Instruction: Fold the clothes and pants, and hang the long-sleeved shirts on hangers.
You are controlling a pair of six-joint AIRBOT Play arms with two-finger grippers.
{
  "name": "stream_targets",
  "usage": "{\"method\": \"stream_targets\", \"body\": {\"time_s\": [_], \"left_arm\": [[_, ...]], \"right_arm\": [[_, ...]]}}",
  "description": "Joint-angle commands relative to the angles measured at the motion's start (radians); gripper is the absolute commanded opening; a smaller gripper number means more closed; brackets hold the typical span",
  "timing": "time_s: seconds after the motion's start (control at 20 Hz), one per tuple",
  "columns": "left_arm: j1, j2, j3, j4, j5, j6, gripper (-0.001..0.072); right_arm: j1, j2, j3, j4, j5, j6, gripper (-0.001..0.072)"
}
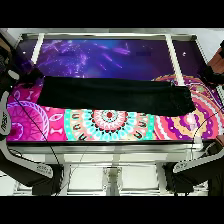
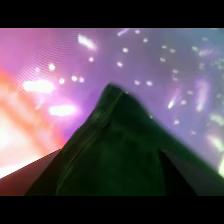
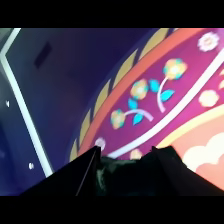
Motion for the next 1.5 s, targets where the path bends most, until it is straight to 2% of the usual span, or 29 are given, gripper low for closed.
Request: {"method": "stream_targets", "body": {"time_s": [0.0,0.15,0.25,0.4,0.5,0.6,0.9,1.0,1.35,1.4,1.45], "left_arm": [[0.063,0.0,0.016,0.0,-0.245,0.003,0.0704],[0.16,0.0,0.016,-0.021,-0.439,0.083,0.0704],[0.233,-0.002,0.016,-0.147,-0.529,0.216,0.0704],[0.314,-0.002,0.016,-0.269,-0.587,0.314,0.0704],[0.338,-0.005,0.016,-0.271,-0.605,0.377,0.0704],[0.34,-0.017,0.016,-0.27,-0.605,0.419,0.0703],[0.296,-0.109,0.016,-0.27,-0.614,0.43,0.0704],[0.281,-0.127,0.016,-0.271,-0.613,0.453,0.0704],[0.215,-0.159,0.016,-0.271,-0.602,0.455,0.0685],[0.209,-0.159,0.016,-0.271,-0.598,0.455,0.0576],[0.203,-0.159,0.016,-0.271,-0.597,0.455,0.0429]], "right_arm": [[0.001,-0.001,0.075,-0.017,0.253,-0.011,0.0378],[0.011,0.006,0.078,-0.016,0.43,-0.055,0.0377],[0.024,0.006,0.078,-0.015,0.538,-0.066,0.0377],[0.058,0.006,0.078,-0.015,0.685,-0.071,0.0375],[0.097,0.006,0.078,-0.015,0.752,-0.069,0.0375],[0.146,0.006,0.078,-0.015,0.759,-0.062,0.0375],[0.274,0.006,0.078,-0.018,0.726,-0.061,0.0374],[0.285,0.006,0.078,-0.017,0.729,-0.058,0.0374],[0.285,0.006,0.078,-0.018,0.732,-0.037,0.0374],[0.285,0.006,0.078,-0.018,0.732,-0.037,0.0374],[0.285,0.006,0.078,-0.018,0.732,-0.037,0.0374]]}}
